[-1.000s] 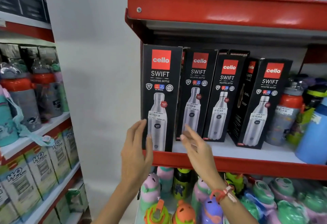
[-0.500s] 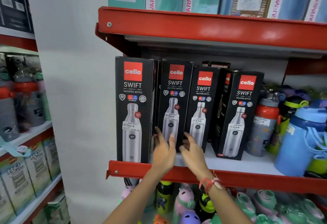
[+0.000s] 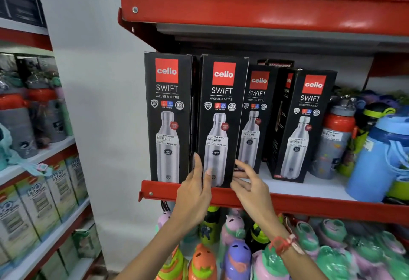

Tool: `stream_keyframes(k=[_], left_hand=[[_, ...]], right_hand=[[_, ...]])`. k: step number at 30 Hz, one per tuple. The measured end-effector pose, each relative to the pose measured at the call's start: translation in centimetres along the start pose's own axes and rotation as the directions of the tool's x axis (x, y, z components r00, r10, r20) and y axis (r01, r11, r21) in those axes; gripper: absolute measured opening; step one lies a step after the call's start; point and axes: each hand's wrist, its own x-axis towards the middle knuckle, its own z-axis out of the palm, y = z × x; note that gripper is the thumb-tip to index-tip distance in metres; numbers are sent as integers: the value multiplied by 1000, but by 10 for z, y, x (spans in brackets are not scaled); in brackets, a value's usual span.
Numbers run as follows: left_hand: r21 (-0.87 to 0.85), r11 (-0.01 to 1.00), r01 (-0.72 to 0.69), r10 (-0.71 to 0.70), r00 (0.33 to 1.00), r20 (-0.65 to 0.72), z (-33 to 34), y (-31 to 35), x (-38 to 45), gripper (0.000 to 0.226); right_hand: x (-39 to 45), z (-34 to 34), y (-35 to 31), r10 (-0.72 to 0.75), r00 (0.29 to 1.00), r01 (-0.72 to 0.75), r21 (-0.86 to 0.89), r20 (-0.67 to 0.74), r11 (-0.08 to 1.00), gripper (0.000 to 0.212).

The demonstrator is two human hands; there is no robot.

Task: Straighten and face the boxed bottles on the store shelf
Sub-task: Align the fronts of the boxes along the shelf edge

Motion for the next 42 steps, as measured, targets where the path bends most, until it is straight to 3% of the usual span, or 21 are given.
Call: stream_keyframes(k=[12, 15, 19, 23, 27, 29, 31, 33, 35, 37, 42], left_hand=[[-32, 999, -26, 25, 999, -32, -4, -11, -11, 56], [-6, 1000, -5, 4, 992, -129, 2, -2, -19, 54], [-8, 982, -190, 180, 940, -290, 22, 20, -24, 42], [-218, 934, -284, 291, 957, 2, 56, 50, -8, 34], [-362, 930, -73, 172, 953, 250, 102, 80, 23, 50], [-328, 943, -54, 134, 964, 229, 118, 87, 36, 52], [-290, 953, -85, 114, 990, 83, 127, 88, 42, 49], [-282, 956, -85, 62, 994, -89, 128, 84, 43, 47], [-274, 960, -51, 6, 987, -163, 130, 75, 42, 53], [-277, 961, 1, -40, 990, -136, 130, 67, 45, 67], [-298, 933, 202, -209, 978, 8, 122, 70, 57, 64]], right_hand=[[-20, -1, 3, -9, 1000, 9, 129, 4, 992, 51], [-17, -7, 8, -13, 999, 8, 145, 33, 989, 47], [-7, -30, 16, -42, 995, 51, 111, -89, 993, 42], [14, -67, 32, -37, 911, 55, 32, -411, 998, 41], [36, -102, 50, 57, 891, -68, -8, -450, 998, 58], [37, -108, 54, 54, 868, -87, -44, -493, 995, 57], [32, -106, 53, -76, 817, 35, -82, -572, 996, 47], [27, -95, 48, -197, 840, 167, -105, -506, 980, 36], [31, -80, 42, -183, 940, 174, -54, -287, 983, 36], [41, -67, 35, -87, 989, 87, -6, -118, 996, 47], [63, -54, 19, 149, 988, -151, 78, 29, 985, 55]])
